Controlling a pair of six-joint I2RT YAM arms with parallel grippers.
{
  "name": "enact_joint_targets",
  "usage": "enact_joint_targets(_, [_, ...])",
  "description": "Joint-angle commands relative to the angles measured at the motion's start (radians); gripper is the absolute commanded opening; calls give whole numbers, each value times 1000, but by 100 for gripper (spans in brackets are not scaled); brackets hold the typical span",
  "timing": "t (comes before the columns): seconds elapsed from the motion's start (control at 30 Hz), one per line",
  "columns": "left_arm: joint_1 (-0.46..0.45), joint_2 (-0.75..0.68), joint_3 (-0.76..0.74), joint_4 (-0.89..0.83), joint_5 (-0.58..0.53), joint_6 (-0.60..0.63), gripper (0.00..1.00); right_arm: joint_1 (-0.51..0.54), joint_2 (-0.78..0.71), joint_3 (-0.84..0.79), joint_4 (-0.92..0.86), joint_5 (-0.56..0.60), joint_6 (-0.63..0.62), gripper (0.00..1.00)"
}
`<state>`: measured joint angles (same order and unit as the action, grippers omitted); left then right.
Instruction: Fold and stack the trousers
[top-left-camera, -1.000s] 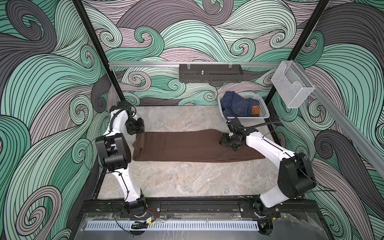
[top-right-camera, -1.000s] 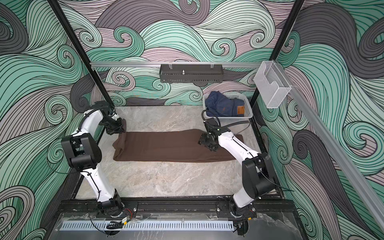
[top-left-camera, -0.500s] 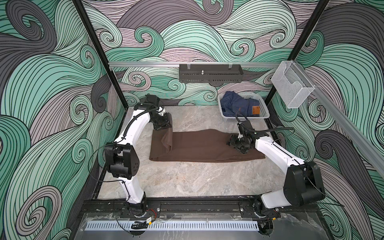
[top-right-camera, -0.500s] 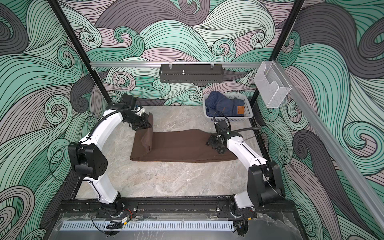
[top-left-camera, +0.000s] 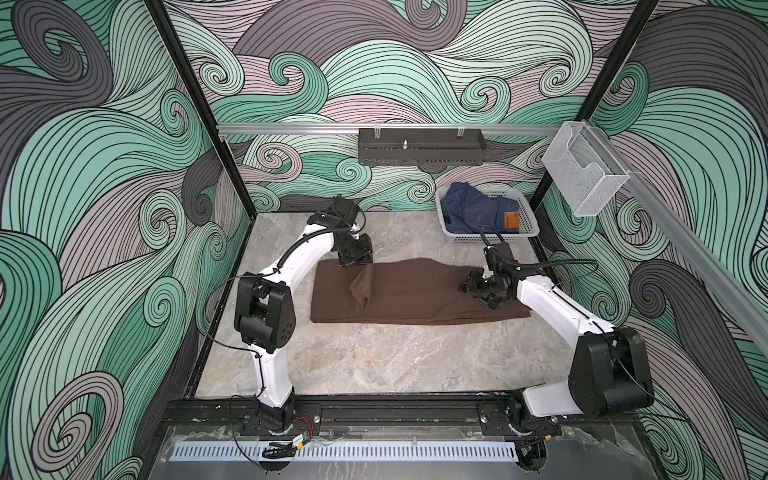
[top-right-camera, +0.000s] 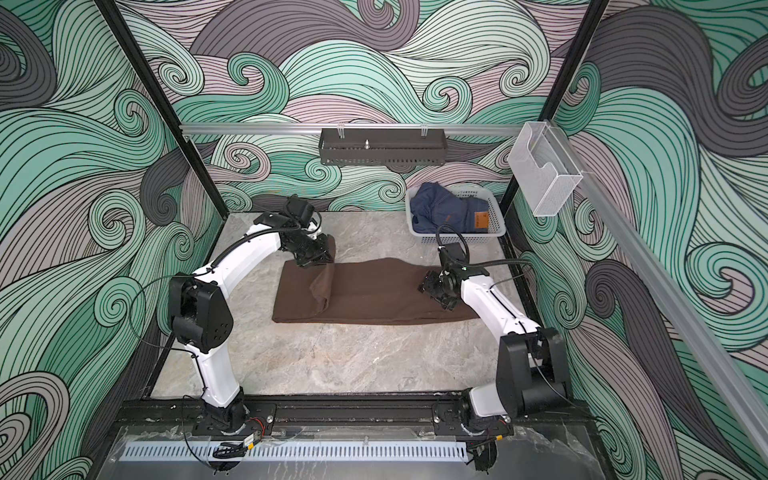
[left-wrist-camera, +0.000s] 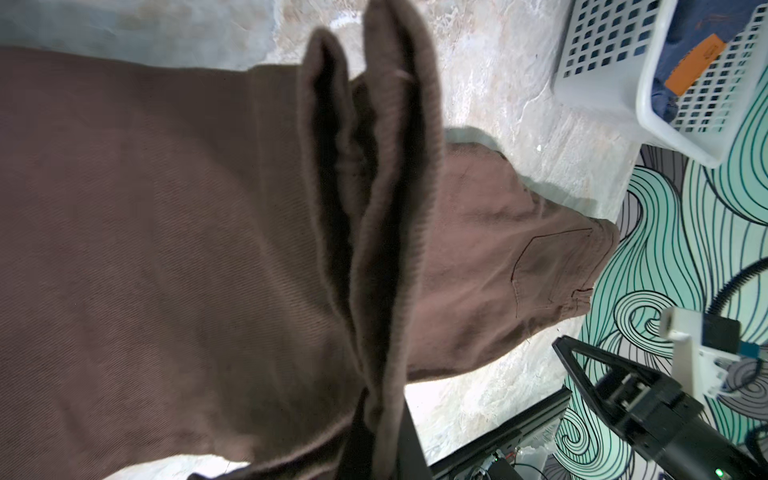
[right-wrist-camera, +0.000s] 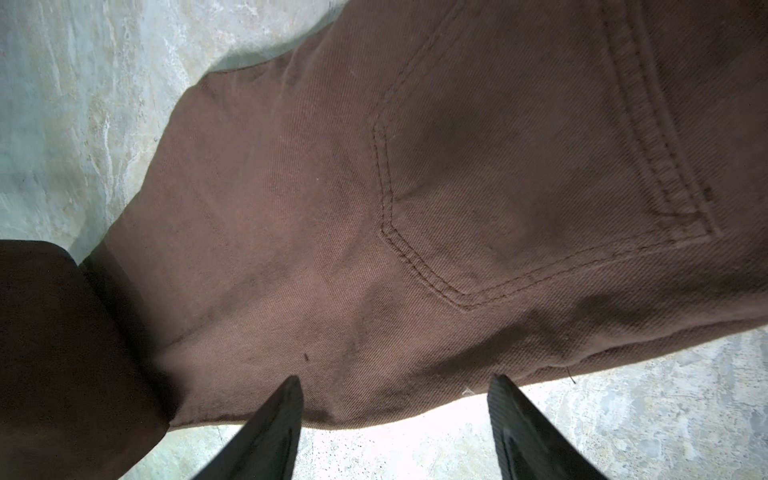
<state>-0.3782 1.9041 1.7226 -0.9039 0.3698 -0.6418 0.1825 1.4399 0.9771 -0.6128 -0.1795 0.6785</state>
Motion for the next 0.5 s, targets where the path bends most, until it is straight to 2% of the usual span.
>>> enact_joint_targets(0.0, [-25, 31, 60, 33, -24, -43, 0, -9, -20, -12, -2, -12, -21, 72])
enact_joint_targets(0.47, [-82, 146, 105, 65, -32, -99, 0, -28, -10, -17, -2, -19, -34, 72])
